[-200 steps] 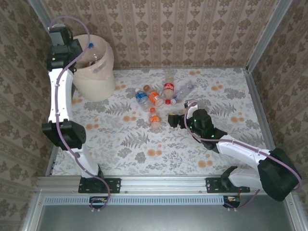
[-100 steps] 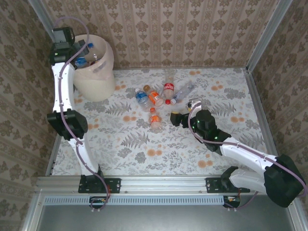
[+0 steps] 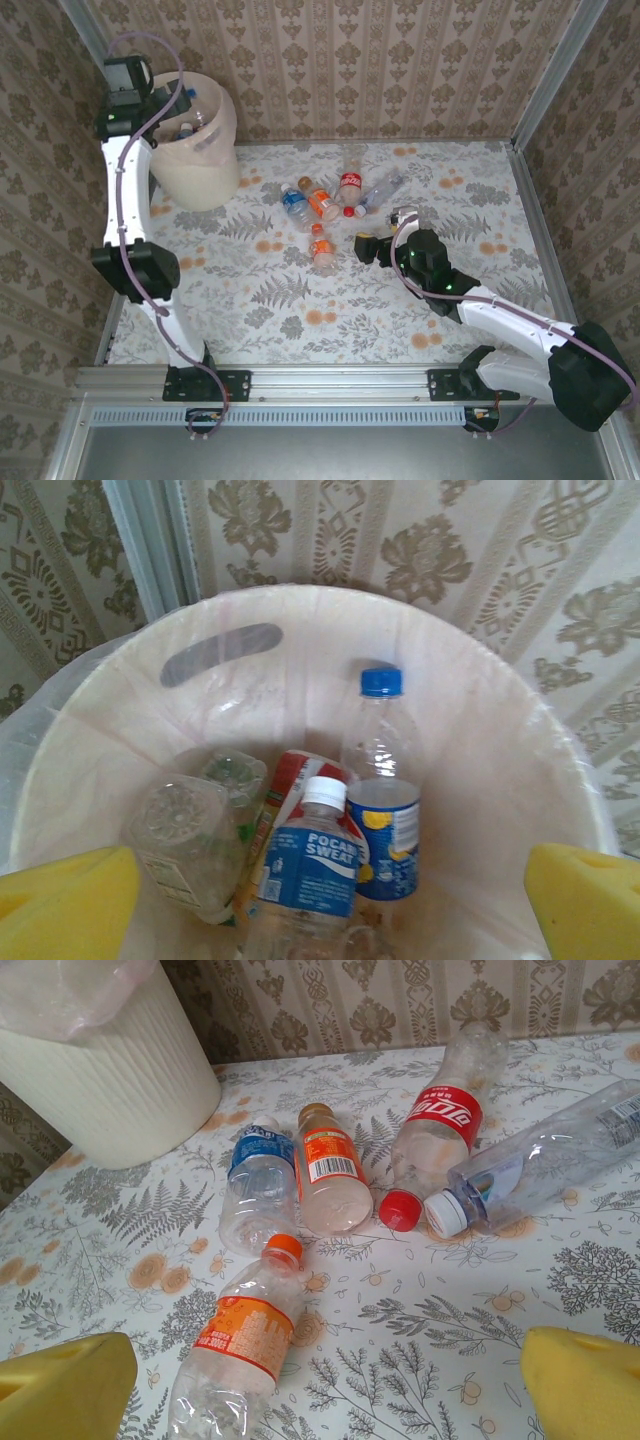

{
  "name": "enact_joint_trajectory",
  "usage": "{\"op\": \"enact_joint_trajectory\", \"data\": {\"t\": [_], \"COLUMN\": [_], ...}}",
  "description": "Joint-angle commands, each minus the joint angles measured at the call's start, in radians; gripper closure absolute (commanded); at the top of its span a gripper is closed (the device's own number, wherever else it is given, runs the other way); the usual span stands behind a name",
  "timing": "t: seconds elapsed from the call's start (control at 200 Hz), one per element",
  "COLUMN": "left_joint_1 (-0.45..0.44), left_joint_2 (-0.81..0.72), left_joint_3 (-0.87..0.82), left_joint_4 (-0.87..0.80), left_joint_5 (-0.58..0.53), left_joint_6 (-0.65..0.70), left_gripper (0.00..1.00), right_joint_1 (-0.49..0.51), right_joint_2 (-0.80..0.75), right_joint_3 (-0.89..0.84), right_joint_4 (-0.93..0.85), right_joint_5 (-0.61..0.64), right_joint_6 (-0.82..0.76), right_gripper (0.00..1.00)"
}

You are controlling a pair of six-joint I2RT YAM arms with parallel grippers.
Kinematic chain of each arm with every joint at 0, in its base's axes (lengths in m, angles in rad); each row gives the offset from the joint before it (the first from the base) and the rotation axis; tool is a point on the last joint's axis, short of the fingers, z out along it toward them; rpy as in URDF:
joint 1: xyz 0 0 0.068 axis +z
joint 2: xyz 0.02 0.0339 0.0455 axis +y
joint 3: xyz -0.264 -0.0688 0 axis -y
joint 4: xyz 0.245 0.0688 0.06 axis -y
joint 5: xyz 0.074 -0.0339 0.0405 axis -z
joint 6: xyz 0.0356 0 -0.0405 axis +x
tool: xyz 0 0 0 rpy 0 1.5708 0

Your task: Put the plastic bottles in the bin

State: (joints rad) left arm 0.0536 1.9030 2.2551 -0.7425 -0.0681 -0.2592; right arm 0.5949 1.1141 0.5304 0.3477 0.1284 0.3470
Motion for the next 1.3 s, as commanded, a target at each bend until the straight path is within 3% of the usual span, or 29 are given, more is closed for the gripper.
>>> {"op": "enact_joint_trajectory", "data": {"t": [0.0,0.5,0.725,1.055,1.175,1.295], "left_joint_1": [-0.025,-0.252,-0.331,-0.466,-0.501,-0.503], "left_joint_2": [-0.067,-0.294,-0.375,-0.383,-0.346,-0.328], "left_joint_3": [-0.037,-0.388,-0.558,-0.740,-0.774,-0.823], "left_joint_4": [0.053,0.215,0.265,0.270,0.233,0.215], "left_joint_5": [0.048,0.026,0.061,0.053,0.026,0.020], "left_joint_6": [-0.030,-0.109,-0.225,-0.337,-0.355,-0.387], "left_gripper": [0.00,0.00,0.00,0.00,0.00,0.00], "right_joint_1": [0.006,0.014,0.029,0.068,0.079,0.097], "right_joint_2": [-0.004,0.068,0.146,0.307,0.340,0.376], "right_joint_3": [-0.015,-0.018,-0.010,0.020,0.023,0.038], "right_joint_4": [-0.007,0.019,0.036,0.091,0.124,0.192], "right_joint_5": [0.031,0.099,0.122,0.119,0.088,-0.046], "right_joint_6": [0.011,0.087,0.150,0.176,0.180,0.119], "right_gripper": [0.00,0.00,0.00,0.00,0.00,0.00]}}
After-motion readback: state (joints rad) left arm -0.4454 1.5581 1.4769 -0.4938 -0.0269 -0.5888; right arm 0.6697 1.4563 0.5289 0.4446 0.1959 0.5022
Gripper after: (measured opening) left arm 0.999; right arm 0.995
